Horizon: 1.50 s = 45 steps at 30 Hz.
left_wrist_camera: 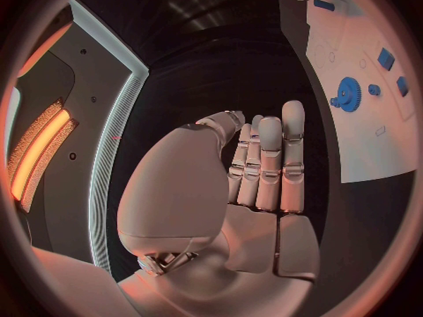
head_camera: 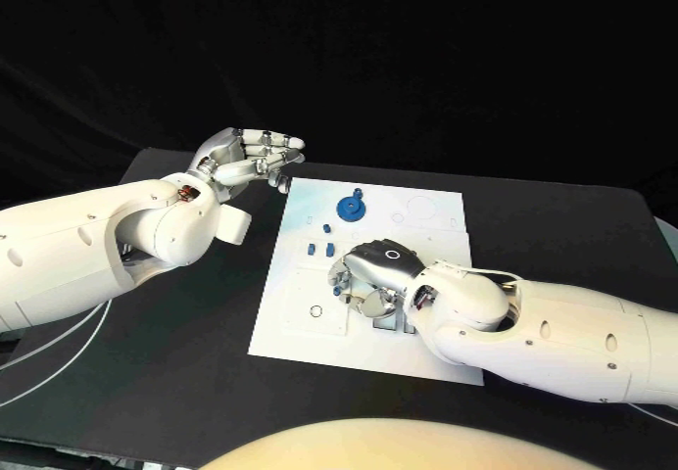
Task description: Assemble the parts on the task board
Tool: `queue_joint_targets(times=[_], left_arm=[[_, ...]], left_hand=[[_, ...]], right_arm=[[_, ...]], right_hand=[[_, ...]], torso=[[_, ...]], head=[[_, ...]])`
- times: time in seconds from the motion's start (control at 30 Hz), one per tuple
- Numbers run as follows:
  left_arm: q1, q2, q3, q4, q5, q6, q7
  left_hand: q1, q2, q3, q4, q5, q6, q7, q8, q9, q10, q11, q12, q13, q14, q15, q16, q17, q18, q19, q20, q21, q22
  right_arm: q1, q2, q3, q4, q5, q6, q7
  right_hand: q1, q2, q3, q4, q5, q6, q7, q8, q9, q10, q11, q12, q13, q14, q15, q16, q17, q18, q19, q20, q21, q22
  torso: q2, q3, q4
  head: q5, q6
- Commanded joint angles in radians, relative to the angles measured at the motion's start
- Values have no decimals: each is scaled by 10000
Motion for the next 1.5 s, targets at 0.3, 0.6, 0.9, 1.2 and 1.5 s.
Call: queue_joint_targets(times=[0.3,0.6,0.9,1.2,1.5], left_arm=[[4,7,6,-22,47,145,-7],[3,-7,-5,-4,47,210,-3],[1,17,-31,6,47,260,17],[-2,31,-45,-18,47,283,21],[-2,7,-48,-24,47,284,15]], left_hand=[[68,-12,27,-9,56,-35,44,31,-14,-58,24,62,15,-81,4,-58,-15,66,-10,-55,-50,-16],[70,-9,36,-19,52,-39,48,32,-16,-73,29,83,21,-85,6,-61,-23,66,-10,-53,-51,-16],[67,-11,36,-19,50,-39,48,33,-16,-75,29,89,23,-85,7,-61,-24,66,-11,-52,-52,-16],[67,-11,36,-19,50,-39,48,33,-16,-75,29,89,23,-85,7,-61,-24,66,-11,-52,-52,-16],[67,-11,36,-19,50,-39,48,33,-16,-75,29,89,23,-85,7,-61,-24,66,-11,-52,-52,-16]], right_arm=[[10,-496,31,553,-183,-836,-70],[728,-2052,237,1319,850,-367,143],[1288,-3125,271,1073,1071,641,515],[1350,-3121,238,850,788,1111,572],[1316,-2816,202,544,741,1142,535]], right_hand=[[-62,-160,-168,40,-44,-263,6,-177,-61,-306,42,21,-77,304,79,-173,-301,105,365,131,-409,2015],[-203,-250,-417,152,-62,-168,-43,-163,-43,-395,7,91,-96,263,60,-275,-492,163,260,124,-669,1899],[-101,-178,-1943,450,302,-349,-132,-328,-92,-768,-46,188,-131,285,15,-252,-493,232,139,76,-1035,1743],[313,93,-2779,714,316,-369,-238,-400,-137,-959,-29,276,-140,261,15,-302,-614,258,101,81,-1196,1682],[640,330,-2770,838,242,-255,-287,-388,-155,-758,-78,464,-111,260,-25,-313,-647,227,182,56,-1062,1747]], torso=[[7,17,-7],[-12,-16,-20],[-17,-4,-78],[-14,-26,-21],[-16,-43,-41]], head=[[-40,48],[-245,125],[-304,186],[-328,188],[-313,189]])
